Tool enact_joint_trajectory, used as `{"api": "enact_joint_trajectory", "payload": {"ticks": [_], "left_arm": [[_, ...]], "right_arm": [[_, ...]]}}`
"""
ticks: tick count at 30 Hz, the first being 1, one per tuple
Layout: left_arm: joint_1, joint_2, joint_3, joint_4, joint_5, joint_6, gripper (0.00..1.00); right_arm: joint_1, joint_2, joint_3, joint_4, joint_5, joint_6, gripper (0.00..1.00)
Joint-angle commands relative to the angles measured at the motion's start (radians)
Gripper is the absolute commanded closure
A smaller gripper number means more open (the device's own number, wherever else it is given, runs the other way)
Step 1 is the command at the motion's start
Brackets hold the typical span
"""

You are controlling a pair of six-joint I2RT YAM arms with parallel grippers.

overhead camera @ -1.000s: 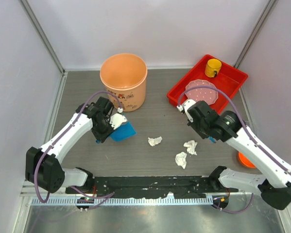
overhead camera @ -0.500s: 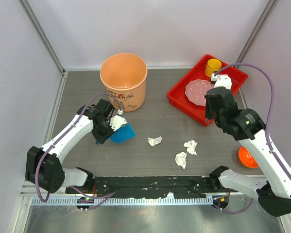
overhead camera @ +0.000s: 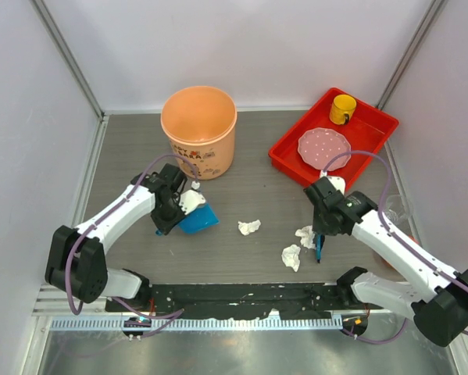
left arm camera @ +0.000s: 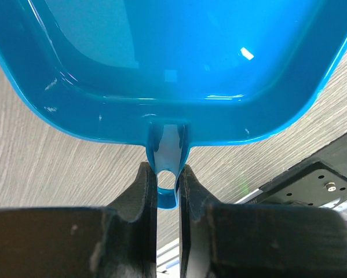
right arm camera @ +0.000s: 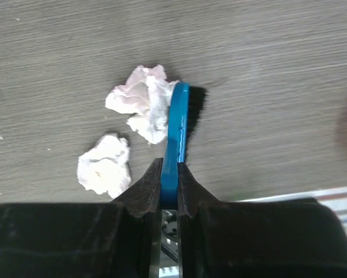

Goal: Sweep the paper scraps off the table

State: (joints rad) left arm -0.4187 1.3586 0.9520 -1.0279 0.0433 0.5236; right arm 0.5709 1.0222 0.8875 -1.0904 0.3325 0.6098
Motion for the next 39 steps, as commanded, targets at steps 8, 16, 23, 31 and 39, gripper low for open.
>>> {"api": "enact_joint_trajectory", "payload": {"ticks": [8, 16, 23, 31, 39], "left_arm": [[0.003, 0.011, -0.004, 0.011, 0.01, 0.006, 1.0], [0.004, -0.007, 0.002, -0.021, 0.006, -0.002, 1.0], [0.003, -0.015, -0.001, -0.018, 0.007, -0.004, 1.0], [0.004, 0.051, -0.016, 0.008, -0.016, 0.016, 1.0], [0.004, 0.138, 0.022, -0.003, 0.049, 0.001, 1.0]], "right_arm": [[0.208, 0.197, -0.009, 0.581, -0.081, 0.215, 0.99], [0.251, 0.317, 0.178, 0.554, -0.005, 0.114, 0.99], [0.25, 0.167, 0.316, 0.221, 0.204, 0.053, 0.99], [0.25, 0.055, 0.295, -0.314, 0.083, 0.231, 0.99], [0.264, 0.004, -0.007, -0.109, -0.262, 0.3, 0.99]]}}
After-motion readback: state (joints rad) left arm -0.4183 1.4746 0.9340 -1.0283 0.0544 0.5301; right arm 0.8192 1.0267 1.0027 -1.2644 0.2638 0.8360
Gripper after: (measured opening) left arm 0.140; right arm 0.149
